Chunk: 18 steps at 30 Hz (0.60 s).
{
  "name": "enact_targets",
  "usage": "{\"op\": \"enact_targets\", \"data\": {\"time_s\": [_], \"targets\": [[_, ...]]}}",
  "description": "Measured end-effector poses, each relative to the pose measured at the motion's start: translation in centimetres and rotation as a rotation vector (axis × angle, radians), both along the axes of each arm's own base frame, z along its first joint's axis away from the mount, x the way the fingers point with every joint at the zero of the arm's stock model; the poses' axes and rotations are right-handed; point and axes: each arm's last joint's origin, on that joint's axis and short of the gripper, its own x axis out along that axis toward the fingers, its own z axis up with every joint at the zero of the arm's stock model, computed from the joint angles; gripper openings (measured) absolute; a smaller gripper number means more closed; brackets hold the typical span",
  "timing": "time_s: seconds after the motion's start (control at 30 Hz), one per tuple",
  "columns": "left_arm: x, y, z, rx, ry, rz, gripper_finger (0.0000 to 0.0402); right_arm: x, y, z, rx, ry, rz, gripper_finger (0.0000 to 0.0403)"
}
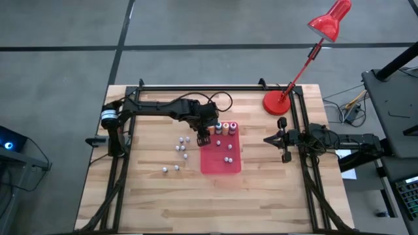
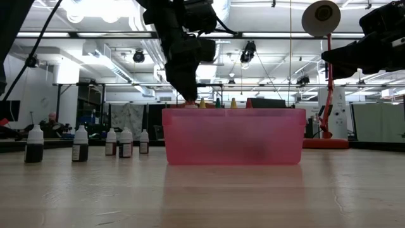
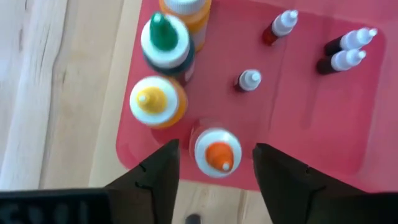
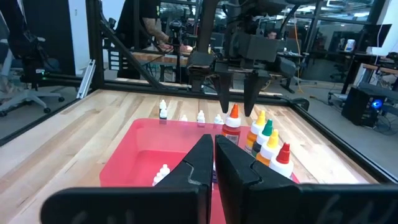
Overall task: Pick & Place food coloring
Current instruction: Put the large orange food coloring bottle into the red bin, then put the small food coloring bottle into the red bin
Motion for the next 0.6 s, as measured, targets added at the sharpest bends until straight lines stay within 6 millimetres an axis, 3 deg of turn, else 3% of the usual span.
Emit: {"op": "enact_targets", "data": {"time_s": [0.17,0.6], "targets": [[-0.4,0.0,0.4,0.004,0.053,-0.007,0.0198,0.0,0.0,0.0,-0.001,0.0,0.0,0.0009],[-2.3,-0.3,3.3,0.046,0.074,-0.076,0.0199,0.0,0.0,0.0,-0.001,0.0,0.0,0.0009]]}}
